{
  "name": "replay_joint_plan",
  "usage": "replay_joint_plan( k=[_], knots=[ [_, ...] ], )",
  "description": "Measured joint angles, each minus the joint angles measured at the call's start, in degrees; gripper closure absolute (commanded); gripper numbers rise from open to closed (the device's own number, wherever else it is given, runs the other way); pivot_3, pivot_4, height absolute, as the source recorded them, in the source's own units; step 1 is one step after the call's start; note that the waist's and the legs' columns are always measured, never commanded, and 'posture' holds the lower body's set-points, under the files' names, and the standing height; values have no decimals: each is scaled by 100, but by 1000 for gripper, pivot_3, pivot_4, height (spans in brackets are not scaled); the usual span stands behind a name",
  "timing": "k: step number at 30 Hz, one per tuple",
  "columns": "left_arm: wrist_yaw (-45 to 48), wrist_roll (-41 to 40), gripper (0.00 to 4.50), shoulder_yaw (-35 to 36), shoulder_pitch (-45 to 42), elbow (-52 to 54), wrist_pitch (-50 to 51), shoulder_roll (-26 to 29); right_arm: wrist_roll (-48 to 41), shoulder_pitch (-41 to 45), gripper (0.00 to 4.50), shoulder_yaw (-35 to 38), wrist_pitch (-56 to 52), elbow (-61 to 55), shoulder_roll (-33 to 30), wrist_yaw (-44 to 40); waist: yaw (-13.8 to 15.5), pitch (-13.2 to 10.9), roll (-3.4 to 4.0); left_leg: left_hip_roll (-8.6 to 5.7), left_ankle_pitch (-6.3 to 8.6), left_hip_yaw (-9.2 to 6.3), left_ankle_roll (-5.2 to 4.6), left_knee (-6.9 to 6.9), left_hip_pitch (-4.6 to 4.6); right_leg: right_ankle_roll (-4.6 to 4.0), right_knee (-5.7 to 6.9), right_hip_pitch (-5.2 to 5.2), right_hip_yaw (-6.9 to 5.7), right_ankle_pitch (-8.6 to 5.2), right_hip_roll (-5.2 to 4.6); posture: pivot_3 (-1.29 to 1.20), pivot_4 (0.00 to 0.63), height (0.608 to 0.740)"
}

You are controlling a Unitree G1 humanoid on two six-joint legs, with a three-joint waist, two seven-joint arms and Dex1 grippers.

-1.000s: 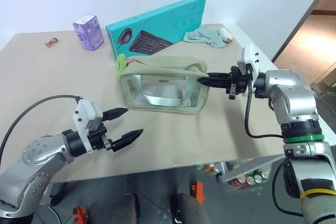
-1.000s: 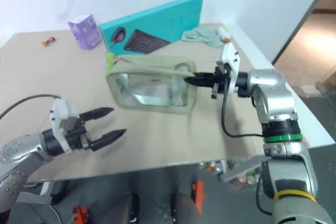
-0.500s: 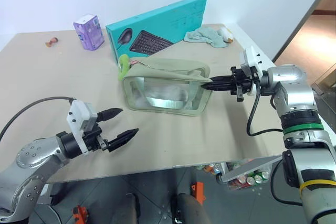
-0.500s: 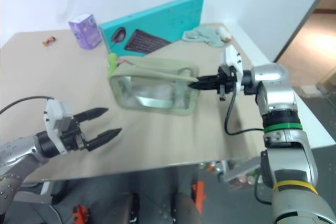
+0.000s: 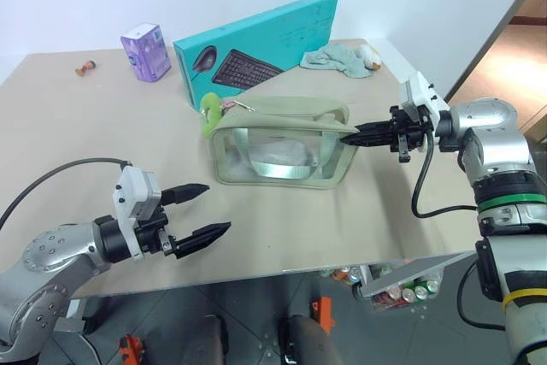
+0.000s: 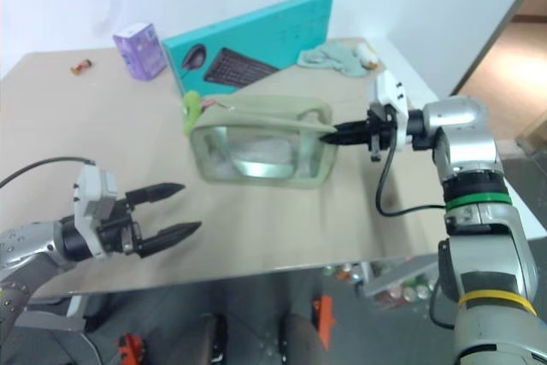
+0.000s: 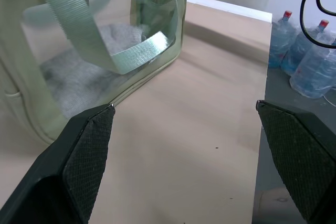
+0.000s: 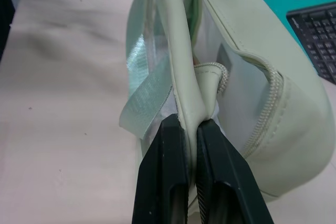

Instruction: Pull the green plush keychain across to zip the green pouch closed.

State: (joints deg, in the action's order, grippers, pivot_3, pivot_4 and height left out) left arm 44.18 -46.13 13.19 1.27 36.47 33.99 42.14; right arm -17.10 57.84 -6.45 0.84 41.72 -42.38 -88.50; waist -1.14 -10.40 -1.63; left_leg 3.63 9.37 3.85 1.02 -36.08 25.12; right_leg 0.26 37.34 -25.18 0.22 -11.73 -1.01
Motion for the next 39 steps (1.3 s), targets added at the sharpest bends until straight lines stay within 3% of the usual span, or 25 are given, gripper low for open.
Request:
replay_joint_plan(
  k=[10,18,27,39],
  knots=[
    [-719,118,0,274,-701,-701,-37,-503,219,-19,4435,228,622,80,348,321,-24,0,0,12,-1,-1,-1,-2,-8,-10,1,2,5,15,18,0,150,740],
    [-1566,342,0,690,-1926,-2094,-121,-782,288,-300,4435,323,742,-145,387,476,-42,1,-1,13,-3,0,-1,-4,-16,7,3,4,21,36,29,0,150,740],
    [-1079,828,0,-57,-2631,-3362,-303,-1211,311,-519,4435,416,741,-473,396,647,-50,1,-2,13,-3,4,0,-4,-15,17,3,0,30,45,34,0,150,740],
    [-602,491,0,67,-3135,-4210,-36,-1559,406,-536,4435,417,737,-505,359,787,-34,1,-2,12,-3,6,0,-9,-11,24,3,1,39,50,37,0,150,740]
  ],
)
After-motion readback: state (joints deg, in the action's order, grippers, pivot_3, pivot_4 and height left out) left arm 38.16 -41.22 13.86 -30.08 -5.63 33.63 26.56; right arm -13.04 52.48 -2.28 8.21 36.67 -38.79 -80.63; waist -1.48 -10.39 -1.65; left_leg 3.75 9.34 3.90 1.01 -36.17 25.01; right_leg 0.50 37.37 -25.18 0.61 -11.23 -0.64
